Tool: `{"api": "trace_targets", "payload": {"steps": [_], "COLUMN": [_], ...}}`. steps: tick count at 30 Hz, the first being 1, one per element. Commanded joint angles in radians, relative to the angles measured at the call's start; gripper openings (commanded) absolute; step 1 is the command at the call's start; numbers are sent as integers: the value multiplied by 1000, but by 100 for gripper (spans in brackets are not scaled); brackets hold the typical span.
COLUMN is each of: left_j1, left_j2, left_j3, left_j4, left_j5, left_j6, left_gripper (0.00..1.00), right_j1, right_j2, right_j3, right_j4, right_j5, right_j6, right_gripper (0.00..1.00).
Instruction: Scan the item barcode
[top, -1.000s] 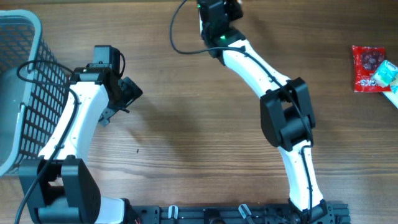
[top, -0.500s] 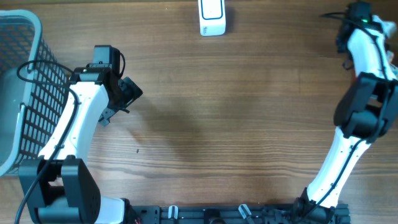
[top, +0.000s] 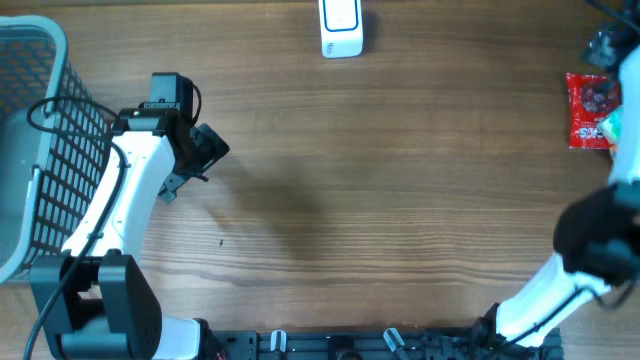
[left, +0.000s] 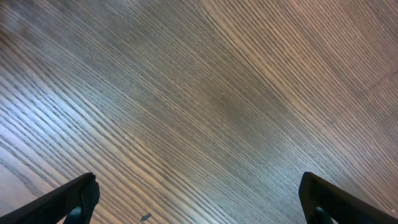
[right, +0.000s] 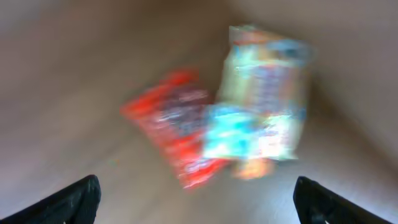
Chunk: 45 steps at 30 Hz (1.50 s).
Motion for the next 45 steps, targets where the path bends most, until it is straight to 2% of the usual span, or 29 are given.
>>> {"api": "trace_targets", "payload": {"steps": [1, 2, 3, 6, 8, 11, 13, 17, 19, 22, 24, 27, 28, 35, 36, 40, 41, 44, 45], "left_j1": [5, 5, 5, 5, 5, 5, 5, 5, 5, 5, 5, 5, 5, 5, 5, 5, 5, 5, 5], "left_j2": [6, 6, 6, 6, 6, 6, 6, 6, 6, 6, 6, 6, 6, 6, 6, 6, 6, 6, 6], "left_j3": [-5, -5, -5, -5, -5, -5, -5, -5, -5, -5, -5, -5, -5, -5, -5, -5, -5, -5, -5], "left_j4": [-1, -1, -1, -1, -1, -1, -1, -1, -1, -1, -1, -1, -1, -1, -1, -1, -1, -1, -1], "left_j5": [1, 1, 1, 1, 1, 1, 1, 1, 1, 1, 1, 1, 1, 1, 1, 1, 1, 1, 1], "left_j6": [-14, -14, -14, -13, -13, -13, -14, -13, -13, -13, -14, -14, -14, -14, -13, -14, -13, -13, -14], "left_gripper": [100, 100, 100, 100, 100, 100, 100, 100, 100, 100, 100, 100, 100, 100, 100, 100, 100, 100, 100], "right_j1": [18, 39, 64, 197, 255, 303, 305, 306, 306, 306, 306, 305, 305, 306, 306, 306, 306, 306, 306], "right_j2": [-24, -23, -23, -23, -23, -54, -119, -455, -630, -855, -923, -918, -902, -798, -781, -772, -779, -911, -996], "right_j3": [-2, -8, -8, -9, -10, -10, -20, -256, -451, -761, -898, -978, -981, -981, -981, -989, -998, -1131, -1220], "right_j4": [-64, -98, -148, -406, -513, -573, -580, -504, -381, -199, -143, -143, -153, -130, -146, -106, -90, 126, 251], "right_j5": [-936, -1047, -1065, -1058, -1046, -1004, -935, -885, -845, -762, -762, -762, -763, -771, -787, -842, -842, -910, -984], "right_j6": [-5, -53, -105, -394, -486, -512, -473, -449, -367, -100, 161, 434, 483, 482, 443, 43, 5, -129, -187], "right_gripper": [100, 100, 100, 100, 100, 100, 100, 100, 100, 100, 100, 100, 100, 100, 100, 99, 100, 100, 100]}}
